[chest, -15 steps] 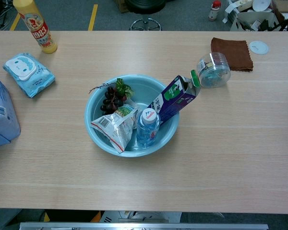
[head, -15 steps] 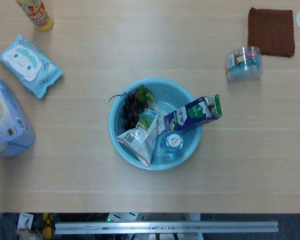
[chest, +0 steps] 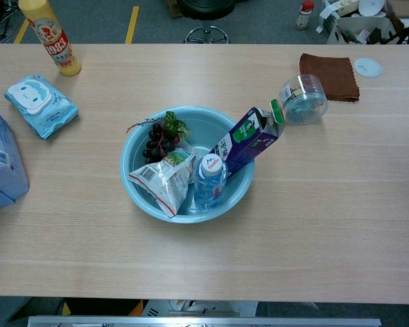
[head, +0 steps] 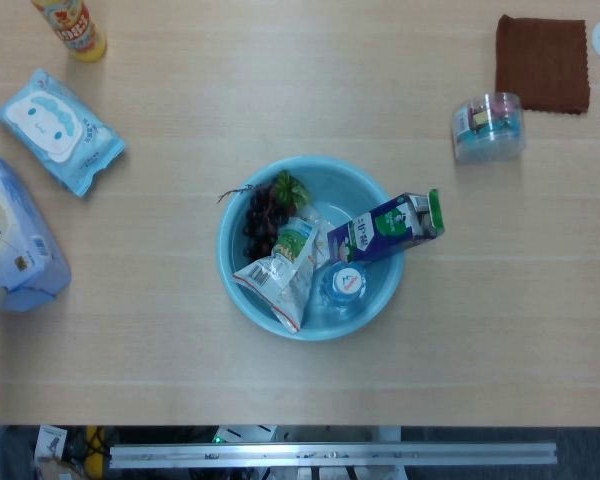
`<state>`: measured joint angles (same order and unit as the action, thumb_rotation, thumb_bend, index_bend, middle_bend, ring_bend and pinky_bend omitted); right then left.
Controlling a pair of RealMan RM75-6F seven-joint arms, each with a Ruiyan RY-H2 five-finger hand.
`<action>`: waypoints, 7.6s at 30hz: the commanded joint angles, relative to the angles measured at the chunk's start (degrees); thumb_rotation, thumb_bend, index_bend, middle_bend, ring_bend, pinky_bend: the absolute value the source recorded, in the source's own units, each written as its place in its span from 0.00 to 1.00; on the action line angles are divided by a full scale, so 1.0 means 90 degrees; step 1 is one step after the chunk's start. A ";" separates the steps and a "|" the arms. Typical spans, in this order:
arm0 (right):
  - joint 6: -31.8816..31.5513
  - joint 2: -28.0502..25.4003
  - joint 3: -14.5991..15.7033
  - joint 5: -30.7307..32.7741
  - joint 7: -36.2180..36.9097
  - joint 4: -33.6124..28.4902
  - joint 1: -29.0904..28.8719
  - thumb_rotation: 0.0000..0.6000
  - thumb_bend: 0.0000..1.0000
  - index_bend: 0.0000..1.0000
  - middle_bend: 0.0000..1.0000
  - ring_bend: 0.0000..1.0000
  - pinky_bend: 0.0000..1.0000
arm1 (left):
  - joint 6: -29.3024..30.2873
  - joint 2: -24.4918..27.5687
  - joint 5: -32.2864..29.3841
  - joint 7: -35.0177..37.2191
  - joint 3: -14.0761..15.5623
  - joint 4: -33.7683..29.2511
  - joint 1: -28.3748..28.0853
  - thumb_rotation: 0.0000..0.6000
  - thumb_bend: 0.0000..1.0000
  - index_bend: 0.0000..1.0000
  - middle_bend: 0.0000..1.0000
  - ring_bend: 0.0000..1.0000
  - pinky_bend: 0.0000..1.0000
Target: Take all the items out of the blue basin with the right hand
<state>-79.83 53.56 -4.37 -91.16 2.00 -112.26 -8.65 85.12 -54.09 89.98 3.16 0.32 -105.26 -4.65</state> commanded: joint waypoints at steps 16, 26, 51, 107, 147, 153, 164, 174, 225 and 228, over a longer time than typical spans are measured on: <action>0.2788 0.1119 -0.0662 0.2413 -0.3088 -0.1054 -0.2511 1.00 0.00 0.29 0.30 0.29 0.57 | -0.0075 0.0120 -0.0198 0.0207 0.0116 0.0097 0.0147 1.00 0.05 0.10 0.16 0.12 0.17; 0.2729 0.2104 -0.0546 0.4008 -0.4802 -0.0933 -0.3523 1.00 0.00 0.25 0.27 0.24 0.57 | -0.0119 0.0103 -0.0283 0.0423 0.0111 0.0279 0.0177 1.00 0.05 0.10 0.16 0.12 0.17; 0.2187 0.3165 -0.0375 0.6367 -0.5689 -0.0127 -0.4920 1.00 0.19 0.43 0.38 0.43 0.76 | 0.0013 0.0142 -0.0196 0.0750 0.0120 0.0448 0.0288 1.00 0.05 0.10 0.16 0.12 0.17; 0.1493 0.1726 -0.0433 0.5514 -0.3483 0.0408 -0.3945 1.00 0.34 0.63 0.51 0.64 0.91 | -0.0147 0.0143 -0.0090 0.0499 0.0098 0.0162 0.0173 1.00 0.05 0.10 0.16 0.12 0.17; 0.3296 0.1707 -0.0377 0.3807 -0.2311 -0.0471 -0.3969 1.00 0.00 0.00 0.11 0.10 0.52 | -0.0014 0.0169 -0.0023 0.0451 0.0133 0.0127 0.0231 1.00 0.05 0.10 0.16 0.12 0.17; 0.3490 0.1746 -0.0124 0.3382 -0.2502 -0.0722 -0.4073 1.00 0.00 0.00 0.11 0.10 0.52 | 0.0057 0.0200 -0.0035 0.0482 0.0150 0.0127 0.0291 1.00 0.05 0.10 0.16 0.12 0.17; 0.3464 0.2002 0.0333 0.3425 -0.3143 -0.0759 -0.4203 1.00 0.00 0.00 0.11 0.10 0.52 | 0.0099 0.0205 -0.0015 0.0526 0.0159 0.0150 0.0328 1.00 0.05 0.10 0.16 0.12 0.17; 0.3384 0.2606 0.0440 0.3629 -0.3283 -0.0366 -0.4278 1.00 0.00 0.02 0.16 0.15 0.53 | 0.0097 0.0202 -0.0034 0.0565 0.0168 0.0189 0.0349 1.00 0.05 0.10 0.16 0.12 0.17; 0.2828 0.2227 -0.0130 0.3891 -0.2500 -0.0660 -0.4332 1.00 0.34 0.49 0.43 0.51 0.83 | 0.0067 0.0208 -0.0027 0.0663 0.0157 0.0288 0.0355 1.00 0.05 0.10 0.16 0.12 0.17; 0.2710 0.1882 -0.0365 0.3865 -0.2252 -0.0726 -0.4271 1.00 0.34 0.49 0.43 0.51 0.83 | 0.0077 0.0220 0.0003 0.0640 0.0163 0.0261 0.0355 1.00 0.05 0.10 0.16 0.12 0.17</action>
<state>-54.54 72.28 -6.14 -55.91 -19.88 -117.99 -47.70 85.80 -52.12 90.00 8.94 1.78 -102.90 -1.45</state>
